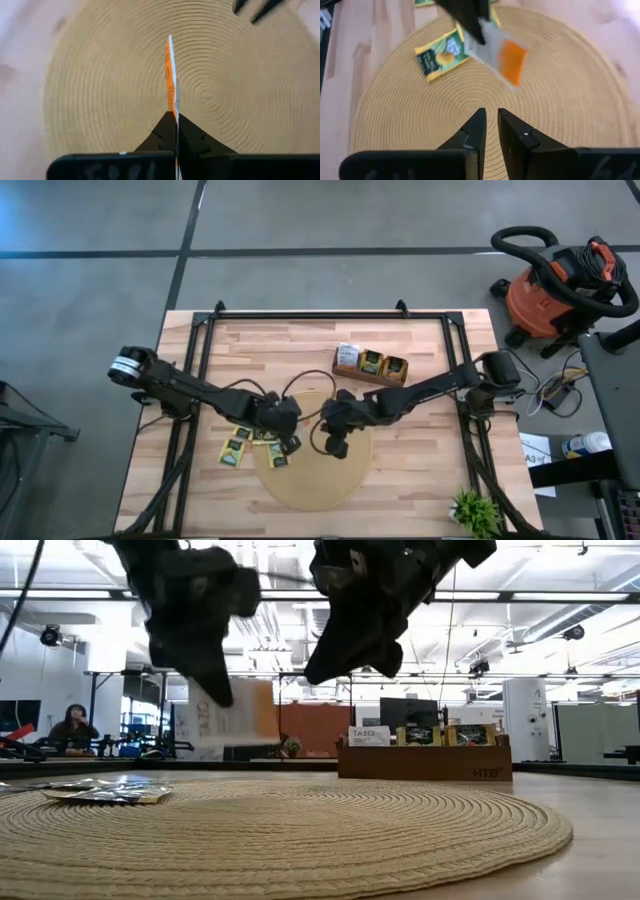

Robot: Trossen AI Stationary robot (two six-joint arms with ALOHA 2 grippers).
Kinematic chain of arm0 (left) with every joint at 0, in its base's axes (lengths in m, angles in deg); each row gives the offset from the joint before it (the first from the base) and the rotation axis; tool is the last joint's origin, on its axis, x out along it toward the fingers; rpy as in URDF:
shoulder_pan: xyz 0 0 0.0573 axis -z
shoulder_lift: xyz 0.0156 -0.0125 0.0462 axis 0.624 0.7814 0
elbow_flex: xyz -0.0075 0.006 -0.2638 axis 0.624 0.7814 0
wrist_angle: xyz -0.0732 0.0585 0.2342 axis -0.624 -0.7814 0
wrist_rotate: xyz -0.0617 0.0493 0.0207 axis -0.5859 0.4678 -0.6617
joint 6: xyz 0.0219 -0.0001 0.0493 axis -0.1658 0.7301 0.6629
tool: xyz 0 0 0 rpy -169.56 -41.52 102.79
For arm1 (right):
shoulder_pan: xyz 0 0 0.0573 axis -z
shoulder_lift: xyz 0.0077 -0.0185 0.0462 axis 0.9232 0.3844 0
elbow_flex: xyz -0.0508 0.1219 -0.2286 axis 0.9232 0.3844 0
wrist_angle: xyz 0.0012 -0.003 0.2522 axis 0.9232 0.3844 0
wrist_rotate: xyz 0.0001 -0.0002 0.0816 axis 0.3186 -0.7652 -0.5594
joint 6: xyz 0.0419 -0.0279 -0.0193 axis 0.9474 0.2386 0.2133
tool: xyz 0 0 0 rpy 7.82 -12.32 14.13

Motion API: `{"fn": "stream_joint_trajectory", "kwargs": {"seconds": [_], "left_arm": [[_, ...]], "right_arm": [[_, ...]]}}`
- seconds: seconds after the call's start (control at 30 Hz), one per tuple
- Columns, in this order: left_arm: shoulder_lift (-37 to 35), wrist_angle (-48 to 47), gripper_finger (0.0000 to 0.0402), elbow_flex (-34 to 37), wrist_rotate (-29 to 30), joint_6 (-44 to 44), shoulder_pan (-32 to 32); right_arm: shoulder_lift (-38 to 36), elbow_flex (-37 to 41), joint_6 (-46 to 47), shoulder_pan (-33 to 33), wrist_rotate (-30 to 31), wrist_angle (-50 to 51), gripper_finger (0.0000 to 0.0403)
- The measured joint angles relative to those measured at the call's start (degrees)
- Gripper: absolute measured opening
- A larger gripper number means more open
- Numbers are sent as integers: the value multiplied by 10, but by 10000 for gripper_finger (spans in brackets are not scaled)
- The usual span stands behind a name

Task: Pick & Place Tea
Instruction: Put the orange tea bag into the left section of the wooden organizer

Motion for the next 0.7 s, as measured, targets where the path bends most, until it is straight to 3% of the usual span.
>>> {"fn": "stream_joint_trajectory", "kwargs": {"seconds": [0.37,0.7], "left_arm": [[0,-182,0,-117,53,121,4],[0,-224,0,-148,44,142,4]], "right_arm": [[-57,0,-46,14,3,2,47],[-136,-1,-71,14,2,6,47]]}}
